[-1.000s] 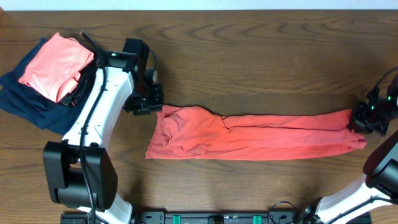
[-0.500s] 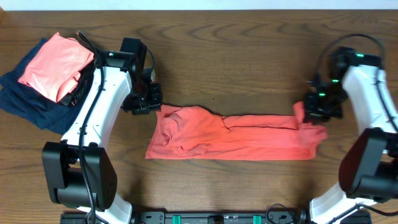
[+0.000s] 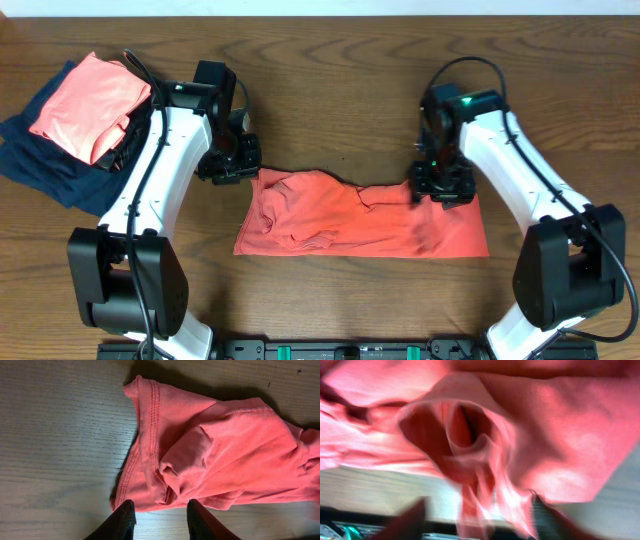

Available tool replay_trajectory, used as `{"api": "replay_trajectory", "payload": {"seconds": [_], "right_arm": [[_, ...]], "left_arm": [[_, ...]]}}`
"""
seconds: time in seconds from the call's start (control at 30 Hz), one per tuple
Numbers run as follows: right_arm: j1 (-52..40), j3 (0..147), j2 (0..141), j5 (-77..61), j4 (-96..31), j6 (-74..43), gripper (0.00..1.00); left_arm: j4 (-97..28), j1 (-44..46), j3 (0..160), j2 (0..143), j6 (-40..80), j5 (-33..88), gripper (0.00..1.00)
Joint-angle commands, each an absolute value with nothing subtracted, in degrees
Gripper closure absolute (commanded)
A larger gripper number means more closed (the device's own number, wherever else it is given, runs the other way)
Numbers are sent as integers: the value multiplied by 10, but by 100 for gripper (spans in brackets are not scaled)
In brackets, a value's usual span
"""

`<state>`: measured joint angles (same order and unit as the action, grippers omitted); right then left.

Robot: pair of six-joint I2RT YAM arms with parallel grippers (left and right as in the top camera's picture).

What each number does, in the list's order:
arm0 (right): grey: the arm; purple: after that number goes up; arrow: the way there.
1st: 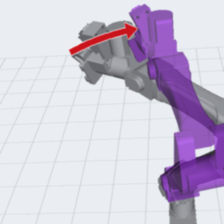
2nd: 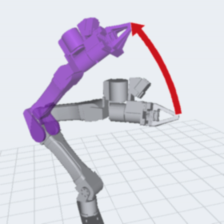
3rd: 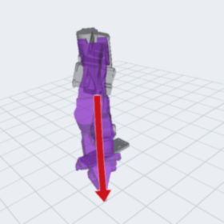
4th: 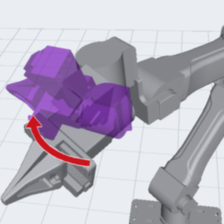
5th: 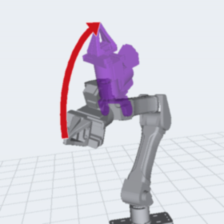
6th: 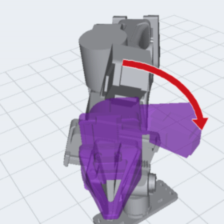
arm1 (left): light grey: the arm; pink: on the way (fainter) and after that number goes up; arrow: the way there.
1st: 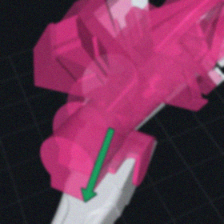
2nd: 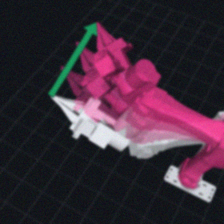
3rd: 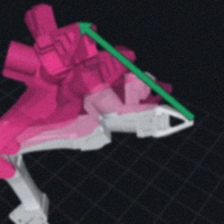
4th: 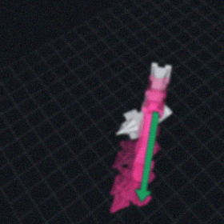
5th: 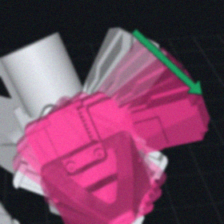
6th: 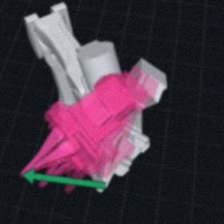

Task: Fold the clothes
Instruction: 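Grasp the strip's right end with the right gripper and fold it left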

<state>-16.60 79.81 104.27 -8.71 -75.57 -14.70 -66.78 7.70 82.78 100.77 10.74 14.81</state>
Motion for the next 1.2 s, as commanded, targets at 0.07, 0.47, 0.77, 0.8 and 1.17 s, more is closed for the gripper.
{"api": "replay_trajectory", "payload": {"seconds": [0.07, 0.47, 0.77, 0.8, 1.17], "right_arm": [[-199, 795, 1032, -114, -719, -170, 13], [-185, 790, 1032, 21, -737, -195, 2], [-192, 710, 1032, -43, -643, -134, 5], [-193, 700, 1032, -58, -626, -134, 7], [-202, 678, 1032, -107, -503, -238, 99]], "left_arm": [[-670, 74, 835, 1007, 115, 145, 64], [-678, 74, 835, 1007, 115, 145, 64], [-678, 74, 835, 1007, 115, 145, 64], [-678, 74, 835, 1007, 115, 145, 64], [-678, 74, 835, 1007, 115, 145, 64]]}}
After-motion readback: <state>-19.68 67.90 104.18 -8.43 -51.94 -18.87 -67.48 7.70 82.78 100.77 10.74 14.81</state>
